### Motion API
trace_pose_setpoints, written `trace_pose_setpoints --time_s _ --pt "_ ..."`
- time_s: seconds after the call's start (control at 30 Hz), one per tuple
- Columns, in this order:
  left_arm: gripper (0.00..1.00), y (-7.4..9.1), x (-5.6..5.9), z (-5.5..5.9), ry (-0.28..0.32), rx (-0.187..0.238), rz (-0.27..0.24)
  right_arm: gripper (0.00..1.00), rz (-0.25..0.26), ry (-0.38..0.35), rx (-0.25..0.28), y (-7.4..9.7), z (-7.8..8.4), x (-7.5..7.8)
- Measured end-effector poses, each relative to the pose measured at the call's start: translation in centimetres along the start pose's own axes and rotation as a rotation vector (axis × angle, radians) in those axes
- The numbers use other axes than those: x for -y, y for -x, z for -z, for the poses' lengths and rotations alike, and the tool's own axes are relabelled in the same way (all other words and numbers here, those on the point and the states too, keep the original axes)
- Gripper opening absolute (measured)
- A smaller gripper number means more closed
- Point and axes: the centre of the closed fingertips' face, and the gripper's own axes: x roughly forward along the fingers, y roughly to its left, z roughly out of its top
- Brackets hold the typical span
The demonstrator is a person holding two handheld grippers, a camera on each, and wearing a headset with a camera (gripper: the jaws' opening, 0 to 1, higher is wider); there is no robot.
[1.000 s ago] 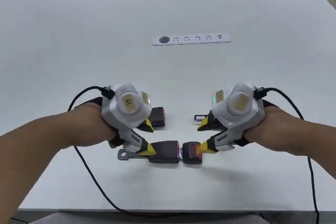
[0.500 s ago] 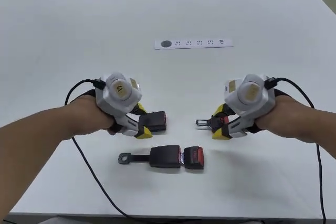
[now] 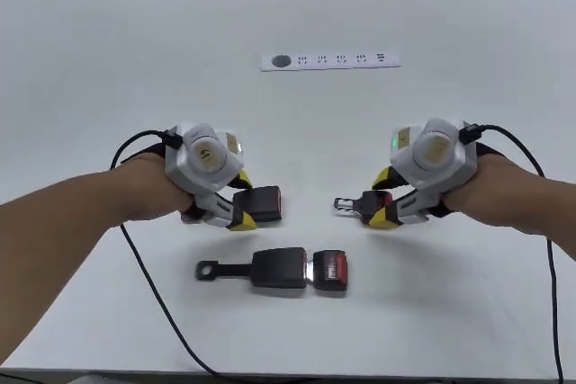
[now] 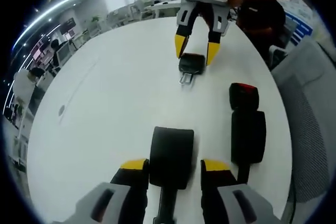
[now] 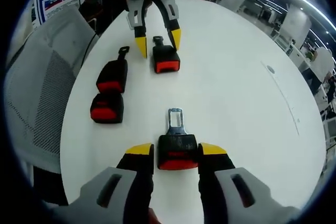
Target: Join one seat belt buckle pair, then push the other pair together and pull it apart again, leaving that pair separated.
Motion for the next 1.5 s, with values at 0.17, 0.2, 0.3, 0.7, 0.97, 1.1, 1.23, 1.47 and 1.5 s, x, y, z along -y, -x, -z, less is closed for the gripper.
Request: trace_pose_setpoints --time_s 0.17,0.2,0.3,0.7,0.97,1.1,1.23,1.47,1.5 --pt "0.36 -0.6 -0.1 0.2 -0.03 -0.01 0.015 0.32 -0.019 0.002 -0.006 -0.4 0.4 0.0" --pt "0.36 -0.7 0.0 0.3 -0.039 -0.02 0.026 0.32 -0.023 0.003 -0.006 -0.5 0.5 0.0" --pt "0.35 -0.9 -0.2 0.7 -0.103 -0.043 0.028 0.32 -0.031 0.049 -0.014 -0.6 0.6 -0.2" --pt "0.33 -0.9 0.2 0.4 -0.079 -0.029 0.047 0.31 -0.073 0.062 -0.005 -1.0 0.9 0.2" --pt "0.33 -1.1 0.0 0.5 -0.063 -0.022 0.054 0.31 -0.07 0.046 -0.012 -1.3 0.4 0.2" --pt "0.33 -1.1 0.1 0.5 -0.065 -0.026 0.059 0.31 -0.07 0.053 -0.004 -1.8 -0.6 0.0" --pt "0.33 -1.2 0.1 0.5 -0.075 -0.028 0.068 0.31 -0.068 0.062 0.009 -2.6 -1.7 -0.1" --pt "0.33 -1.3 0.1 0.5 -0.09 -0.037 0.084 0.31 -0.076 0.082 0.027 -4.1 -4.3 -0.7" --pt "0.33 -1.3 0.1 0.5 -0.089 -0.036 0.084 0.31 -0.078 0.085 0.028 -4.3 -4.5 -0.7"
